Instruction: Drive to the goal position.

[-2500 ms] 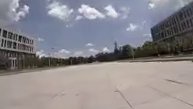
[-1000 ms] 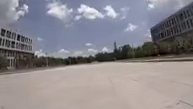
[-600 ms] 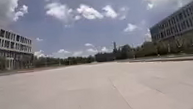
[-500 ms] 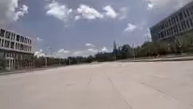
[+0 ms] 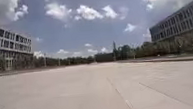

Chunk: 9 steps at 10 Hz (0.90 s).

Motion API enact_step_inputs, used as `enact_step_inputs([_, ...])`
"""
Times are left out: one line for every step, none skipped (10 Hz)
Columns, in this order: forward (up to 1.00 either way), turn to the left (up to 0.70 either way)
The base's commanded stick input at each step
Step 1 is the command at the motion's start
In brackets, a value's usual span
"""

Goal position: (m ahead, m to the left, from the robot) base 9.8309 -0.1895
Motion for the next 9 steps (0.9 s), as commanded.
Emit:
enact_step_inputs([0.70,0.11])
enact_step_inputs([0.70,0.33])
enact_step_inputs([0.70,0.23])
enact_step_inputs([0.70,0.00])
enact_step_inputs([0.70,0.00])
enact_step_inputs([0.70,0.00])
enact_step_inputs([0.70,0.00])
enact_step_inputs([0.70,0.00])
enact_step_inputs([0.70,0.00])
